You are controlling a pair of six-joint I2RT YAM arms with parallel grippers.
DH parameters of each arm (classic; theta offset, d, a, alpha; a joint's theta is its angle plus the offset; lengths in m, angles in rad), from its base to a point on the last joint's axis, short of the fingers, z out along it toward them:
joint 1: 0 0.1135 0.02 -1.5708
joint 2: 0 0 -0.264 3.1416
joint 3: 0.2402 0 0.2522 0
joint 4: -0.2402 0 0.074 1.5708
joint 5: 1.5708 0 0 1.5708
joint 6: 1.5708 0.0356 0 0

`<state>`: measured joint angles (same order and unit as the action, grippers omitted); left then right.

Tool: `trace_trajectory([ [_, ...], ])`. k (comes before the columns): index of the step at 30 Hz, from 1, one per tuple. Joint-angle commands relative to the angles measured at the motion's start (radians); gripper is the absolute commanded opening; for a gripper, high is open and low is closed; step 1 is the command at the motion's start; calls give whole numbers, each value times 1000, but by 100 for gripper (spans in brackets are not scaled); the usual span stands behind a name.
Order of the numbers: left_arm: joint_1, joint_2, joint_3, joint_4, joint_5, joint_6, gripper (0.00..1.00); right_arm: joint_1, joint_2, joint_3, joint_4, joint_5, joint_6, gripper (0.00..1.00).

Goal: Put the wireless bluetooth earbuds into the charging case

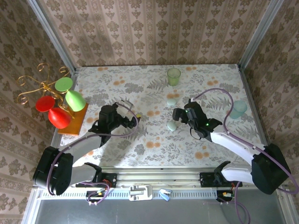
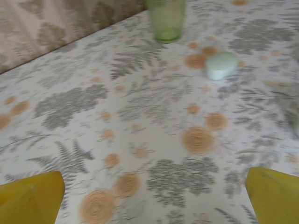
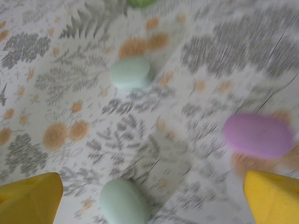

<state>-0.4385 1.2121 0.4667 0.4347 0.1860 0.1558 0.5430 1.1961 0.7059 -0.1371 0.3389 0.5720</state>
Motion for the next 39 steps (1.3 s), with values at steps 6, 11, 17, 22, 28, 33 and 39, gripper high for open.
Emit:
trace_trajectory([
  [6, 118, -57, -4, -2, -196, 3, 100, -98, -83, -89, 237, 265, -438, 100],
  [11, 193, -90, -28, -23, -203, 7, 100, -224, -98, -194, 364, 211, -485, 100],
  [17, 287, -15, -94, 143, -171, -41, 100, -357, -47, -290, 571, 80, -492, 100],
  [22, 339, 61, -115, 250, -111, -68, 100, -401, 34, -308, 695, 24, -493, 100],
  [28, 374, 116, -105, 284, -86, -64, 100, -434, 142, -295, 795, -53, -513, 100],
  [33, 387, 138, -116, 347, -111, -48, 100, -469, 212, -312, 924, -92, -541, 100],
  [39, 421, 243, -114, 468, -105, -58, 100, -512, 335, -310, 1020, -187, -522, 100],
])
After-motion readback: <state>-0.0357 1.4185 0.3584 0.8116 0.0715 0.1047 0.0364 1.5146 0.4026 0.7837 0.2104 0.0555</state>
